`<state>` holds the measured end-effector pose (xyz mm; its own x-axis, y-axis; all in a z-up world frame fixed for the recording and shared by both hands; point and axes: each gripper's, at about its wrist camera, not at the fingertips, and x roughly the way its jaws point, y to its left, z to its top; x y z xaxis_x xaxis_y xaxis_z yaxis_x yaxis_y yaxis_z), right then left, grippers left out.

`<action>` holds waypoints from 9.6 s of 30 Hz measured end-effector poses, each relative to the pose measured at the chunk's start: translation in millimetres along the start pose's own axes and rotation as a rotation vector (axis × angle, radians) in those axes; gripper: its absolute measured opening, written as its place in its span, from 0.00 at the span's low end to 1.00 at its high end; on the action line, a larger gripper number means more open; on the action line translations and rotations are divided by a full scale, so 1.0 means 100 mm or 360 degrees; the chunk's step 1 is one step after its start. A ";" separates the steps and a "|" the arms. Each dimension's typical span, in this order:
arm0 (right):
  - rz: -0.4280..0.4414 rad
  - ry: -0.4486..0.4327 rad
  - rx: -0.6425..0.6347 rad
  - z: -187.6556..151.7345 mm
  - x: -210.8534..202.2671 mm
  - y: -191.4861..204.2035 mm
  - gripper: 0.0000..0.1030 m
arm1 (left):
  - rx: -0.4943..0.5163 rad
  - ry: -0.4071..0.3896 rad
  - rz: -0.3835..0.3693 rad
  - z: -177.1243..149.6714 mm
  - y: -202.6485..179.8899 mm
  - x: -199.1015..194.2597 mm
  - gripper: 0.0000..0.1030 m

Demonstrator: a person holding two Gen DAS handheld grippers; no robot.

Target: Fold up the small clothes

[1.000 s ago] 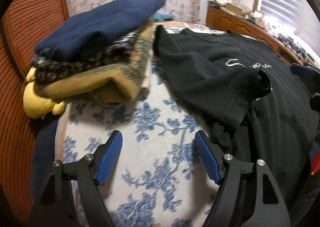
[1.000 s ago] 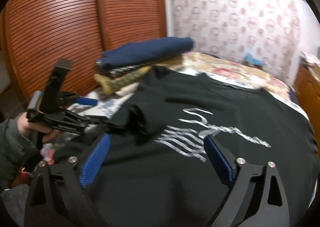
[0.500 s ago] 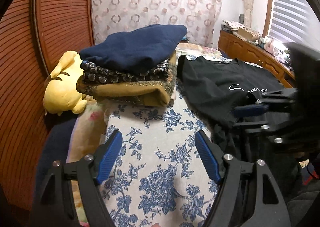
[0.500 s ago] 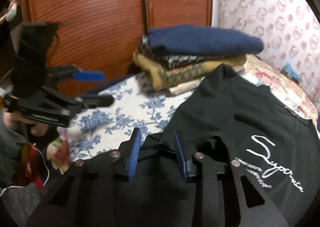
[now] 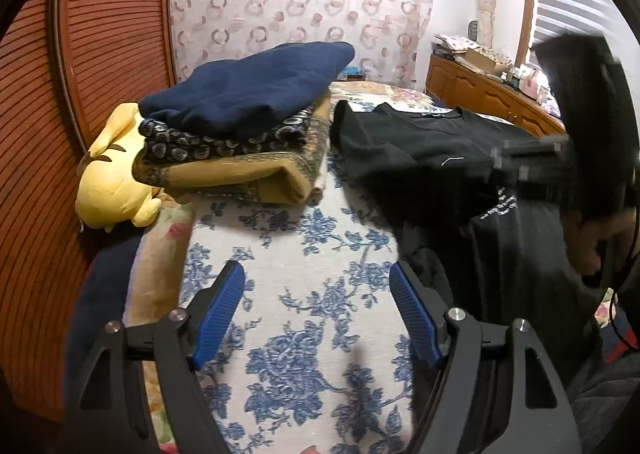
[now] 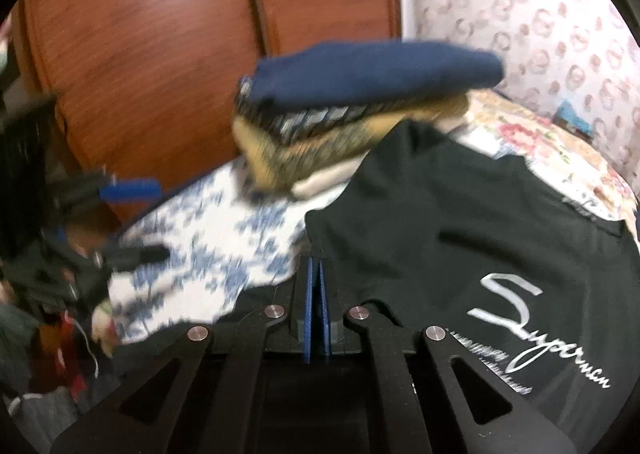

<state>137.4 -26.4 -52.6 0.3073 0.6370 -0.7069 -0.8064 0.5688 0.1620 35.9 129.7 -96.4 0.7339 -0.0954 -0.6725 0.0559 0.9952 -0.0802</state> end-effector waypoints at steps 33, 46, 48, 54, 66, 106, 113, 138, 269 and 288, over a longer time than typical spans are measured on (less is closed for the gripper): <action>-0.0338 0.0019 0.0136 -0.63 -0.53 -0.53 0.35 | 0.0121 0.0110 -0.0127 0.15 -0.54 0.43 0.60; -0.0564 0.0087 0.0332 -1.32 -1.02 -1.08 0.50 | 0.0144 0.0151 -0.0152 0.16 -0.60 0.51 0.04; -0.0588 0.0104 0.0344 -1.39 -1.04 -1.12 0.50 | 0.0130 0.0101 -0.0110 0.19 -0.53 0.41 0.03; -0.0596 0.0095 0.0371 -1.48 -1.08 -1.18 0.51 | 0.0073 0.0098 -0.0063 0.21 -0.30 0.34 0.03; -0.0588 0.0063 0.0390 -1.51 -1.08 -1.18 0.52 | 0.0165 -0.0043 -0.0148 0.40 -0.55 0.03 0.40; -0.0884 -0.0104 0.0825 -2.00 -2.40 -3.05 0.53 | 0.0715 0.0322 -0.0569 1.31 -2.94 1.70 0.60; -0.0719 -0.0058 0.0886 -2.05 -2.25 -3.26 0.53 | 0.0726 0.0372 -0.0557 1.31 -3.00 1.89 0.60; -0.0671 0.0071 0.0928 -1.94 -2.13 -3.30 0.18 | 0.0794 0.0307 -0.0617 1.25 -3.05 1.91 0.85; -0.0662 0.0143 0.0639 -0.90 -1.56 -2.47 0.25 | 0.0278 -0.0130 -0.0455 1.72 -1.91 1.52 0.85; -0.0552 0.0356 0.0598 -1.17 -1.16 -2.06 0.33 | 0.0279 -0.0132 -0.0457 1.71 -1.92 1.51 0.85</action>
<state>208.5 -278.0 -84.4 0.3748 0.2767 -0.8849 -0.4288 0.8980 0.0991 251.9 -71.7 -56.6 0.7234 -0.3773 -0.5783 0.3782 0.9172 -0.1252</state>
